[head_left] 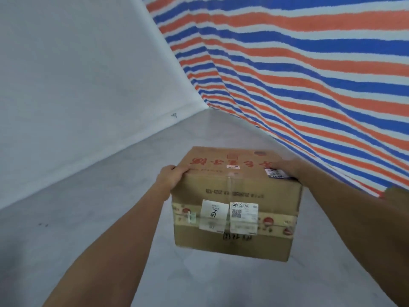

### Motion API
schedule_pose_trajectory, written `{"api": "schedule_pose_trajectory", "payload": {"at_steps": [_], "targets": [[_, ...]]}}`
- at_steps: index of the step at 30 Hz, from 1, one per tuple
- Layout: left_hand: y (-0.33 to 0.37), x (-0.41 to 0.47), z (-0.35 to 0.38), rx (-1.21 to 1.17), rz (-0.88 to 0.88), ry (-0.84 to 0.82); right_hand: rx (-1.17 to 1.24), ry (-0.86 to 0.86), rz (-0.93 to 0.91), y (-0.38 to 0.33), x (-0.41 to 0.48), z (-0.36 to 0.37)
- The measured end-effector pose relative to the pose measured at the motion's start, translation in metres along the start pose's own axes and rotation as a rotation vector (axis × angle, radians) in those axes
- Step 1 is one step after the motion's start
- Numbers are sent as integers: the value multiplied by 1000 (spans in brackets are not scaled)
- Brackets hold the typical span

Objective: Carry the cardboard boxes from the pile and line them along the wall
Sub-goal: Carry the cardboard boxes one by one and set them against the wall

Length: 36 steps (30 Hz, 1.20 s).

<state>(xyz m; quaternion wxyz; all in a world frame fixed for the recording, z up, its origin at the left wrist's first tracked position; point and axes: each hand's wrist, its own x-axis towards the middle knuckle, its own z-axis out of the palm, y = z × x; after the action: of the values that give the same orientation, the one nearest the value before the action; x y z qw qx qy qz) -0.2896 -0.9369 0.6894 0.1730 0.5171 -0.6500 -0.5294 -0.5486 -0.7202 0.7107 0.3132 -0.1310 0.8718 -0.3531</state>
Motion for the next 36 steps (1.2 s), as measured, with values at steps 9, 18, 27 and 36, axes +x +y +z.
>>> {"api": "schedule_pose_trajectory", "payload": {"at_steps": [9, 18, 27, 36], "targets": [[-52, 110, -142, -199, -184, 317, -213, -251, -162, -194, 125, 172], [-69, 242, -332, -222, -242, 475, -306, -427, -227, -385, 176, 378], [-85, 363, -504, -249, -317, 650, -390, -586, -333, -568, 228, 572], [-133, 480, -651, -338, -413, 942, -463, -758, -491, -755, 252, 787]]}}
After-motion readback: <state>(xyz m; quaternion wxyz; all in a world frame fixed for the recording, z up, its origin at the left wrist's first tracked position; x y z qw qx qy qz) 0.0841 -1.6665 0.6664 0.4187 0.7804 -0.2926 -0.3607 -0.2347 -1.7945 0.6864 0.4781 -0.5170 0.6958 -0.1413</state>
